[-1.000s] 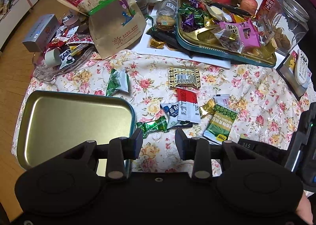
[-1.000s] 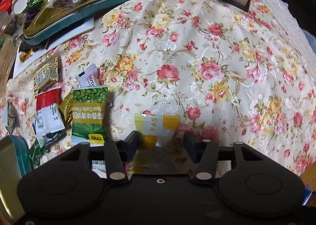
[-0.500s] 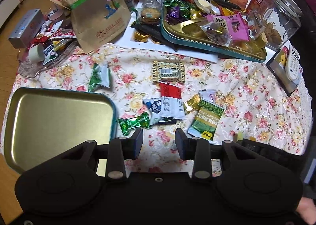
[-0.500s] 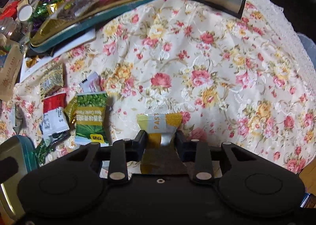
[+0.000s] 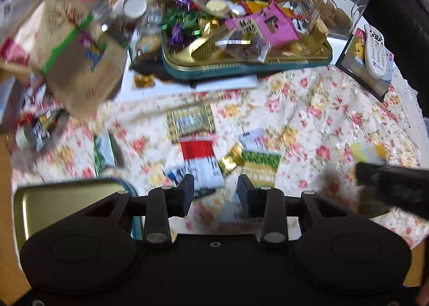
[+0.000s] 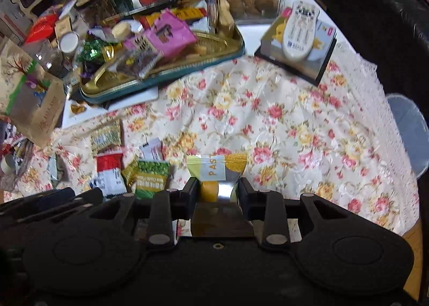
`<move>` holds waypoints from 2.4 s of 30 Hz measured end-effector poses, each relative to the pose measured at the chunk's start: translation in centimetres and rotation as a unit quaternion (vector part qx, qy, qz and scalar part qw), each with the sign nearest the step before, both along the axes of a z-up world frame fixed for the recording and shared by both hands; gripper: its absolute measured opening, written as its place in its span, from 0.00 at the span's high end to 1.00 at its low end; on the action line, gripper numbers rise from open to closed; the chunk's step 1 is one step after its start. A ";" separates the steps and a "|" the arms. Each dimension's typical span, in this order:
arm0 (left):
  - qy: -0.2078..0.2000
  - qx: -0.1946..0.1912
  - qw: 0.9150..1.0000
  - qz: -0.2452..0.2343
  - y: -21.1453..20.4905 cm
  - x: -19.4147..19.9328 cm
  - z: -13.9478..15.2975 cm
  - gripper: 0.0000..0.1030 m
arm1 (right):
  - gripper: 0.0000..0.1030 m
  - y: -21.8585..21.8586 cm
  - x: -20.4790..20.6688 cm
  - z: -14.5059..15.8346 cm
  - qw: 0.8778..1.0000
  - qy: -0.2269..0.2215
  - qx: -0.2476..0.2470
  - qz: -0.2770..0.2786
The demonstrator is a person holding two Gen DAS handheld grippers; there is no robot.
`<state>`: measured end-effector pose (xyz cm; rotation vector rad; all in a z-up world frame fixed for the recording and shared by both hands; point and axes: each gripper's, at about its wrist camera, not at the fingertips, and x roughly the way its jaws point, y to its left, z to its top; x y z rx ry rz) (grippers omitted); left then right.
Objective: Organize snacks
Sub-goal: 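Lift the yellow-white packet with the right tool while the left tool approaches the green snack packet, then close the left tool on the green garlic-flavour snack packet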
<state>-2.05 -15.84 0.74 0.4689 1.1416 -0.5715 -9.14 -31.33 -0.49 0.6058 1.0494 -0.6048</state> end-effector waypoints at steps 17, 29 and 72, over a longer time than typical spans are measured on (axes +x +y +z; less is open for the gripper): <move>0.033 -0.031 0.999 0.018 -0.6 0.8 -1.7 0.56 | 0.67 -1.4 -0.1 5.0 0.997 -0.055 0.048 0.012; 0.054 0.014 0.998 -0.001 -2.3 -0.4 -5.7 0.56 | 0.66 -0.8 -0.1 1.8 0.998 -0.034 0.050 0.016; 0.111 0.005 0.993 0.029 -5.4 -0.2 -10.0 0.68 | 0.66 -3.6 -3.5 1.1 0.994 -0.026 0.110 0.008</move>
